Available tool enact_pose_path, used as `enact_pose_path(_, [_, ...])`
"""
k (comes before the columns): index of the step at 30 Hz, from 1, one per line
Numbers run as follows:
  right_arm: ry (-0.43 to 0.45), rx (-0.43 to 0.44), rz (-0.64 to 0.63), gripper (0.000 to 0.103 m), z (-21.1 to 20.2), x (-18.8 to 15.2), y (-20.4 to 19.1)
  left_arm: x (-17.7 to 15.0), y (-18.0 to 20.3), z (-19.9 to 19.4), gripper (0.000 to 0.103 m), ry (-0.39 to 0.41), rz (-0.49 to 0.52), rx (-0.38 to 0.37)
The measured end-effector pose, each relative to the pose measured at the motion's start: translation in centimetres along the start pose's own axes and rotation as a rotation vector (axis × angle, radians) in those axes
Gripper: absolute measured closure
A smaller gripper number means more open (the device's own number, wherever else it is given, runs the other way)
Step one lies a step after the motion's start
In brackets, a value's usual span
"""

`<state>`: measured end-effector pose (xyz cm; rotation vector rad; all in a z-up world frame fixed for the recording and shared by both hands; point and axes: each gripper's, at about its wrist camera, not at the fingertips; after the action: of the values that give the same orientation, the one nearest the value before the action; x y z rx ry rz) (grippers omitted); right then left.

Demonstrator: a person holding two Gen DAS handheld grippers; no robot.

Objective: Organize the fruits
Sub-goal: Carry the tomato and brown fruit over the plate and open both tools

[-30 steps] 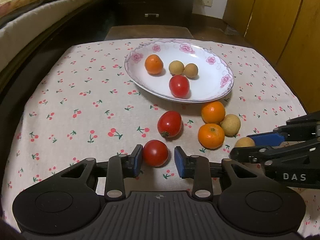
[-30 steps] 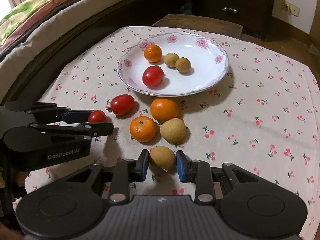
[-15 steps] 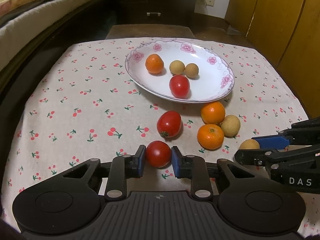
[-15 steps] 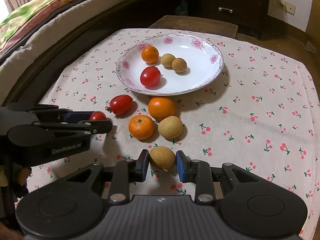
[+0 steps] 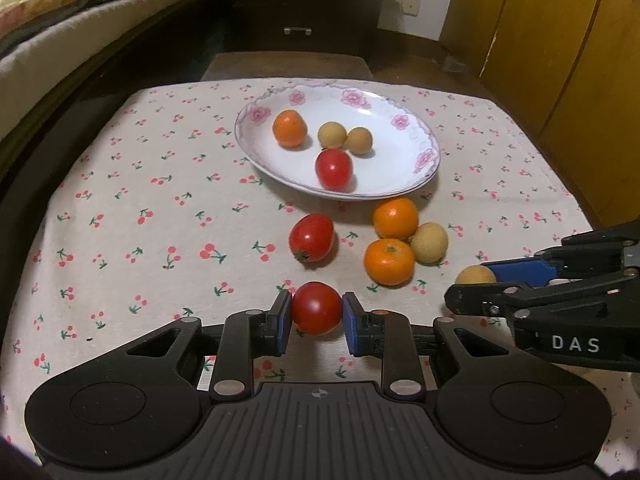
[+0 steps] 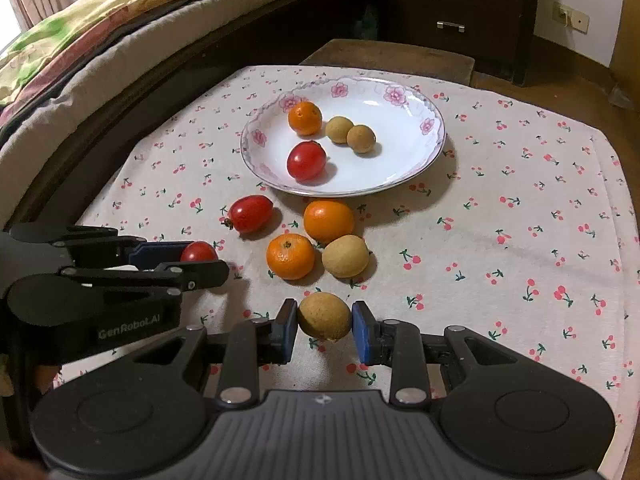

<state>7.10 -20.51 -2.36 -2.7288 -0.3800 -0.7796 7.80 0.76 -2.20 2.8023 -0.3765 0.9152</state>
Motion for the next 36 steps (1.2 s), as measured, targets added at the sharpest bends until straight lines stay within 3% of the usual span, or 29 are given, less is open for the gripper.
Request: enact_pose_path(36, [0.061, -0.001, 0.023, 0.072, -1.1, 1.9, 0.5, 2.4, 1.6, -0.9, 0.069, 0.052, 0.01, -0.039])
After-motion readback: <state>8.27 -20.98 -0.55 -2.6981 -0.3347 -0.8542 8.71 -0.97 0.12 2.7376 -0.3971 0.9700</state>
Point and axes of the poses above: each gripper's, at about its wrist camera, not at the fingertips, and z roughly the way its jaws point, y to its right, x to its top, and after that the axes turned 1 degree about z, right-handed
